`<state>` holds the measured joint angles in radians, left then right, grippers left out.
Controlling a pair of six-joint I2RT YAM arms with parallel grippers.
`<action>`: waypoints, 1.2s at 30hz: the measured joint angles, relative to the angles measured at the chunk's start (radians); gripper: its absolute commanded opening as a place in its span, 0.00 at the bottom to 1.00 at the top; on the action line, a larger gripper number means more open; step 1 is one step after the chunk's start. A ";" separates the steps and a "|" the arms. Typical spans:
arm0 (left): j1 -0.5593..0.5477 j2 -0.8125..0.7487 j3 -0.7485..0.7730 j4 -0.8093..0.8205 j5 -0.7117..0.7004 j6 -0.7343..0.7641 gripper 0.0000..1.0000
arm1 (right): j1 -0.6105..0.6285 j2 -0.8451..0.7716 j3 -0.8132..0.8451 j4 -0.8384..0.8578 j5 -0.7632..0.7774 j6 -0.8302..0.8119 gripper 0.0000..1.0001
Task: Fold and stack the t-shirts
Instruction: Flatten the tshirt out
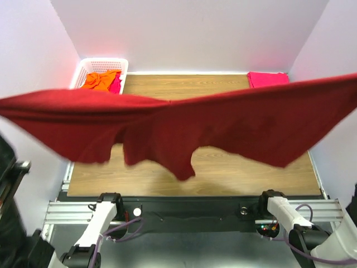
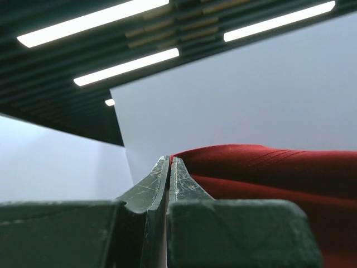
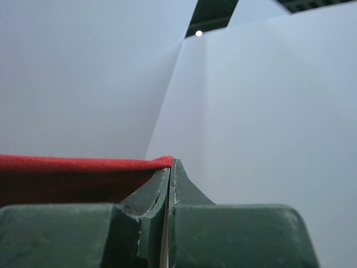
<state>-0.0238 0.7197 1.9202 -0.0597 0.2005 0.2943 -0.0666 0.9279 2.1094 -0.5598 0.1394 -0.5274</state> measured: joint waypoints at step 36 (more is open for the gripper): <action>-0.003 0.485 -1.071 -0.058 0.114 0.152 0.00 | -0.006 0.324 -1.229 0.274 -0.294 -0.149 0.01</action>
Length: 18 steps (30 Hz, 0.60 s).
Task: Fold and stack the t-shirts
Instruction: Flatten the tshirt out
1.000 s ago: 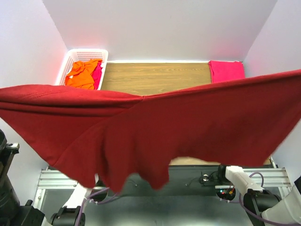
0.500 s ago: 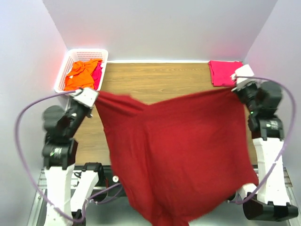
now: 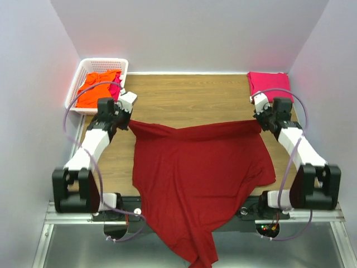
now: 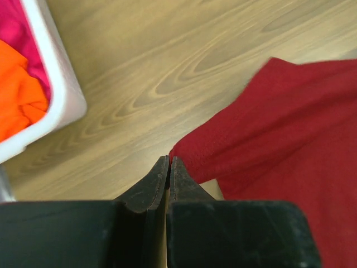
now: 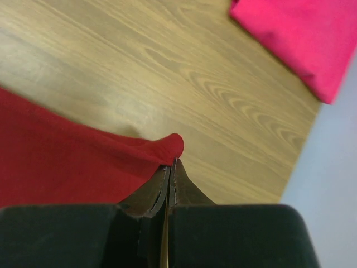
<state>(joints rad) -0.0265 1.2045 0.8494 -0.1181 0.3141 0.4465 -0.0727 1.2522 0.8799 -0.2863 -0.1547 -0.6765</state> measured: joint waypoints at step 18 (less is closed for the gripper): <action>-0.012 0.722 0.731 -0.005 -0.155 -0.105 0.00 | 0.000 0.659 0.528 0.155 -0.023 0.045 0.01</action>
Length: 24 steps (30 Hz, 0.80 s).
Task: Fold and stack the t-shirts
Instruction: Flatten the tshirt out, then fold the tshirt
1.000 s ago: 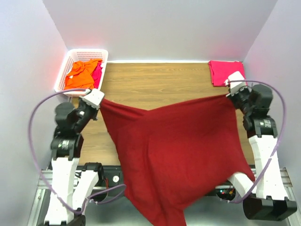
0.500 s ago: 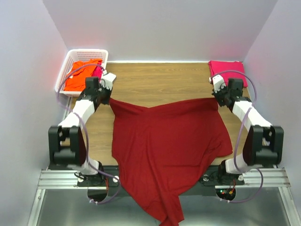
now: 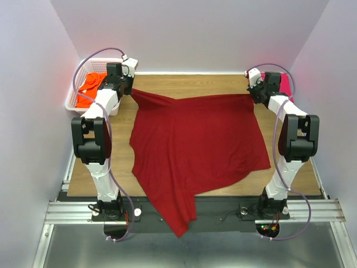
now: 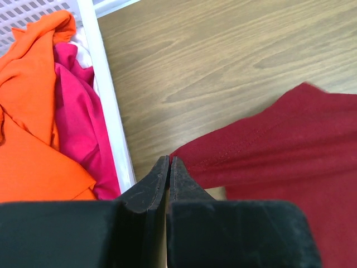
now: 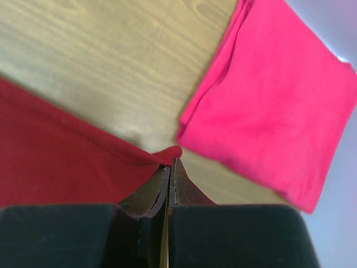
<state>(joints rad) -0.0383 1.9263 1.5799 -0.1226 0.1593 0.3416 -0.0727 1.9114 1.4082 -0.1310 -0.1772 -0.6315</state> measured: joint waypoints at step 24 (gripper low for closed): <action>-0.148 -0.333 -0.025 -0.359 -0.076 0.042 0.00 | -0.034 -0.111 -0.024 0.000 -0.042 -0.092 0.01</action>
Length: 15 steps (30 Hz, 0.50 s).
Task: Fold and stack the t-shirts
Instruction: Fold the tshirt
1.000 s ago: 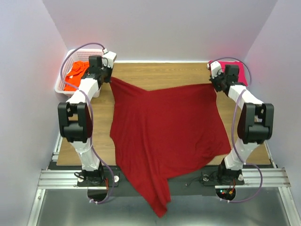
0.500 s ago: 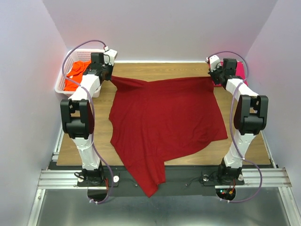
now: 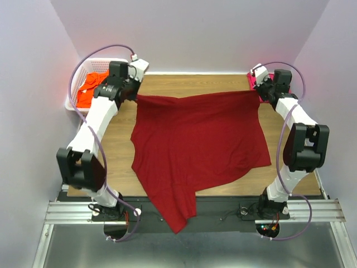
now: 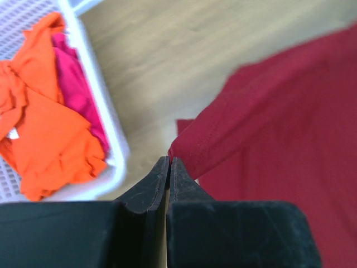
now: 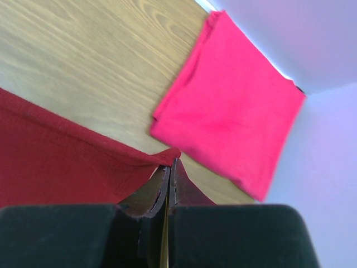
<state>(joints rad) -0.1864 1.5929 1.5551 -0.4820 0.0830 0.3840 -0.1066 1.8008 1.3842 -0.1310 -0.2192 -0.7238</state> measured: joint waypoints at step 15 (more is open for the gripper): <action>-0.214 -0.177 -0.341 -0.305 0.042 0.006 0.00 | -0.029 -0.043 -0.142 -0.067 -0.028 -0.191 0.01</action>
<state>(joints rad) -0.4000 1.4162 1.2144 -0.7872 0.1246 0.3904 -0.1356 1.7573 1.2423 -0.1982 -0.2470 -0.9150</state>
